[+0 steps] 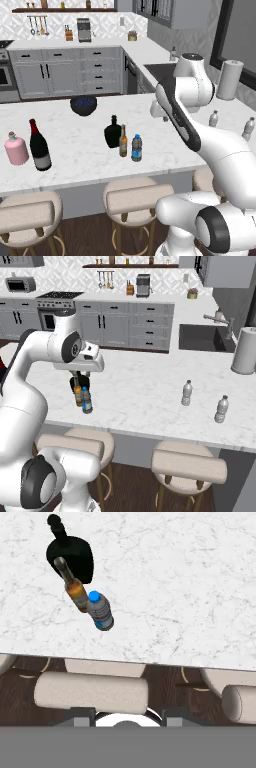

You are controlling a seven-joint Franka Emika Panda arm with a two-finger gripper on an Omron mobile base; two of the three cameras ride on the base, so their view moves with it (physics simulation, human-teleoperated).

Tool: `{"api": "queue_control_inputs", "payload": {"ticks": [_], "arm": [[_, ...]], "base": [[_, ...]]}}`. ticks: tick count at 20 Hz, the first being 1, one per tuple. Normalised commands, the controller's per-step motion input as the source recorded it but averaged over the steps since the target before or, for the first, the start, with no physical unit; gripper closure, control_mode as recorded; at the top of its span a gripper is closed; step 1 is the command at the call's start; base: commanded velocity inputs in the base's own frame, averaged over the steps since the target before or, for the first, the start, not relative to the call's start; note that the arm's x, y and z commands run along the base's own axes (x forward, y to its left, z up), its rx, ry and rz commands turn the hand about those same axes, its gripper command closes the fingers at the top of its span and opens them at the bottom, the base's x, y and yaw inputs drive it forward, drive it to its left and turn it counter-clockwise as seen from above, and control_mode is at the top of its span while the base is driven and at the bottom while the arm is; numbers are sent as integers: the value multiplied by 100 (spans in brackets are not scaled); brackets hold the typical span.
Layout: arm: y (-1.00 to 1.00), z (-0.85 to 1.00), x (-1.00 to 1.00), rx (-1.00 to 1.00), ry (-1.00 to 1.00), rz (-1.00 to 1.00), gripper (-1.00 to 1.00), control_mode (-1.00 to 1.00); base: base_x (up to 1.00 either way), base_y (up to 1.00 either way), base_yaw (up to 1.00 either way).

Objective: Move the plastic bottles in the middle to the plastics group, and the glass bottles in the middle to the glass group.

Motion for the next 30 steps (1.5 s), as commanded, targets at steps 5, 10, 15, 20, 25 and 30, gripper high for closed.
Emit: {"api": "queue_control_inputs", "payload": {"ticks": [5, 10, 15, 20, 25, 30], "arm": [[-5, -36, -4, 6, -10, 4, -100, -100], [-2, -63, 0, 6, -26, 16, -100, -100], [5, -29, 27, 1, -5, 7, -100, -100], [22, -22, 29, 0, 0, 4, -100, -100], [29, -22, 43, 0, 0, 0, -100, -100], [18, -19, 33, 0, 0, 0, -100, -100]], "base": [[0, 0, 0], [0, 0, 0], [0, 0, 0], [0, 0, 0], [0, 0, 0], [0, 0, 0]]}}
